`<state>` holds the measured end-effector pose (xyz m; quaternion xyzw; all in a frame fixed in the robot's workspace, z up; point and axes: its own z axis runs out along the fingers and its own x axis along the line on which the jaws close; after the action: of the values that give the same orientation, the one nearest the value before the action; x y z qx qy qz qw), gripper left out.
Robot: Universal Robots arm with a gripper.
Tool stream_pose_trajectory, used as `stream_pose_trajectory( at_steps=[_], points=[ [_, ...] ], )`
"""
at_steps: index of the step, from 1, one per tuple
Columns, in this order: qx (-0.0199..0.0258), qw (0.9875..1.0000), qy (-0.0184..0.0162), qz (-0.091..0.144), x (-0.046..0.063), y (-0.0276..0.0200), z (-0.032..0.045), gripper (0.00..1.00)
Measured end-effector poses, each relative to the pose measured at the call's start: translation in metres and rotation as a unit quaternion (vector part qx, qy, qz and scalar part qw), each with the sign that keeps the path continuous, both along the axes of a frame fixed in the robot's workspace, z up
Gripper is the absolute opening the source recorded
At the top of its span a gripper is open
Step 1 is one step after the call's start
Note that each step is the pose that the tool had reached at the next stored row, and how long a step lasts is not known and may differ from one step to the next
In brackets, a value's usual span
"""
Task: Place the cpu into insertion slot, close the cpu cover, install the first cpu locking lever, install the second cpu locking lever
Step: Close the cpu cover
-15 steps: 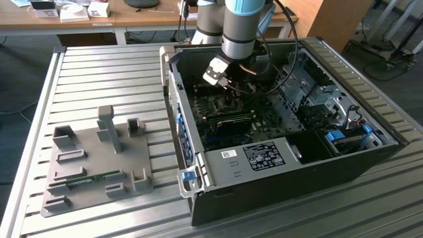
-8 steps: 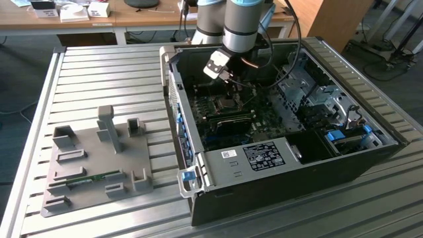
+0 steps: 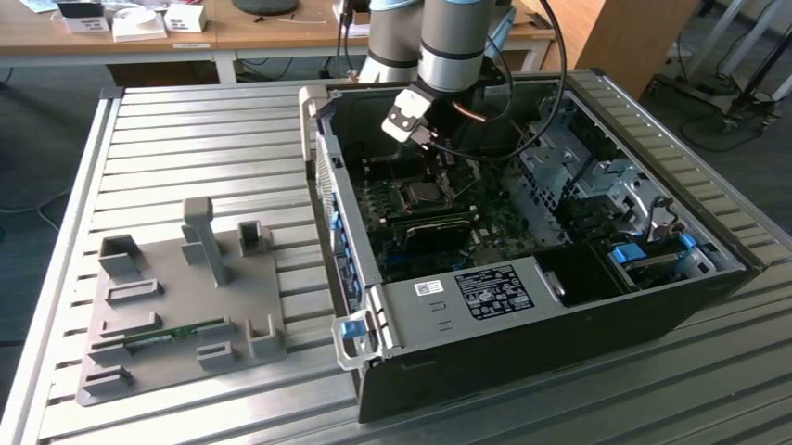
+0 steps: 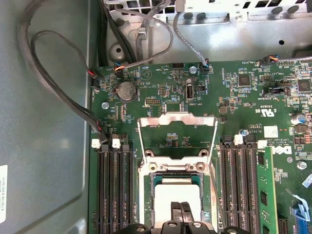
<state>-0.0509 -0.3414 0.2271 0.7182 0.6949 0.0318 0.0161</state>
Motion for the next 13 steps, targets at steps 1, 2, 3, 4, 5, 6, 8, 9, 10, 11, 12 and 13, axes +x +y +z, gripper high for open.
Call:
stream_pose_trajectory(
  at_steps=[1, 2, 3, 4, 5, 6, 8, 9, 10, 11, 12, 13],
  points=[
    [0.0000, 1.0000, 0.0000, 0.000, 0.0000, 0.0000, 0.0000, 0.11],
    [0.0000, 1.0000, 0.0000, 0.000, 0.0000, 0.0000, 0.0000, 0.11],
    [0.0000, 1.0000, 0.0000, 0.000, 0.0000, 0.0000, 0.0001, 0.11],
    [0.0000, 1.0000, 0.0000, 0.000, 0.0000, 0.0000, 0.0004, 0.11],
    [0.0000, 1.0000, 0.0000, 0.000, 0.0000, 0.0000, 0.0009, 0.11],
    [0.0000, 1.0000, 0.0000, 0.000, 0.0000, 0.0000, 0.0014, 0.11],
    [0.0000, 1.0000, 0.0000, 0.000, 0.0000, 0.0000, 0.0029, 0.11],
    [0.0000, 1.0000, 0.0000, 0.000, 0.0000, 0.0000, 0.0037, 0.11],
    [0.0000, 1.0000, 0.0000, 0.000, 0.0000, 0.0000, 0.0045, 0.11],
    [0.0000, 1.0000, 0.0000, 0.000, 0.0000, 0.0000, 0.0053, 0.11],
    [0.0000, 1.0000, 0.0000, 0.000, 0.0000, 0.0000, 0.0061, 0.11],
    [-0.0001, 1.0000, 0.0000, 0.000, 0.0000, 0.0000, 0.0069, 0.11]
  ],
)
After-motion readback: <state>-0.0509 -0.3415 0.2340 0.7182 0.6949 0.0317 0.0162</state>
